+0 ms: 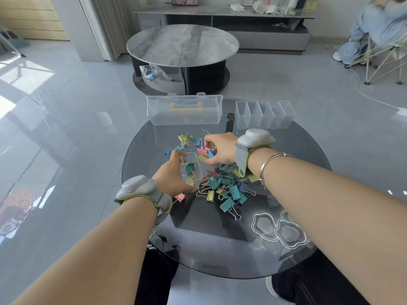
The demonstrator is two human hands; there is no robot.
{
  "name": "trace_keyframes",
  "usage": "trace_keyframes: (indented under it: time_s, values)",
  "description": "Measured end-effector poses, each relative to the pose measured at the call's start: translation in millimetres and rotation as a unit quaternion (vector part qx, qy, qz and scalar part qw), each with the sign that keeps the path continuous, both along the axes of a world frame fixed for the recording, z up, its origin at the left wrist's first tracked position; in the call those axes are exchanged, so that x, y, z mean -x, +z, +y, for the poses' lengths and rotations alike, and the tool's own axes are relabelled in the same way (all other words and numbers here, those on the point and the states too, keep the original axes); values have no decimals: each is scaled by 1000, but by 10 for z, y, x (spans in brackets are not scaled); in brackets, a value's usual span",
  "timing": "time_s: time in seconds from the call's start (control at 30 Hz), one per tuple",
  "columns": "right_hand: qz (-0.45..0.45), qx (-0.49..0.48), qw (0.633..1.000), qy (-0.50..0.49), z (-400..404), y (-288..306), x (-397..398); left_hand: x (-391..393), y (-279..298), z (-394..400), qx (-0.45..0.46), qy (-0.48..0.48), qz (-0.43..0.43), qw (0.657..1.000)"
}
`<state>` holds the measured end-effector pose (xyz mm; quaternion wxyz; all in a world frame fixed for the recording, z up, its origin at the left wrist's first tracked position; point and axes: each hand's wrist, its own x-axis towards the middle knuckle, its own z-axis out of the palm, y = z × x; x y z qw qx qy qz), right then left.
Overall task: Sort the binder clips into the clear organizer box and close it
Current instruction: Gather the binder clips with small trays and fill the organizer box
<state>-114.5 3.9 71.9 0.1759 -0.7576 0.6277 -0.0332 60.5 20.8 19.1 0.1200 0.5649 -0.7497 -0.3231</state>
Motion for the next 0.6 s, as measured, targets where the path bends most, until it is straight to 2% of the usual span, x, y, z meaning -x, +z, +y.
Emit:
trace_keyframes:
  time_s: [0.2, 0.33, 0.6]
  values:
    - [-10, -43, 998, 50, 76, 192, -83, 27, 31, 22, -5, 9, -11, 1000]
    - [73, -45, 990, 112, 121, 191, -255, 27, 47, 40, -2, 12, -11, 1000]
    - [65, -46, 991, 104, 99, 214, -297, 7, 64, 60, -7, 17, -12, 1000]
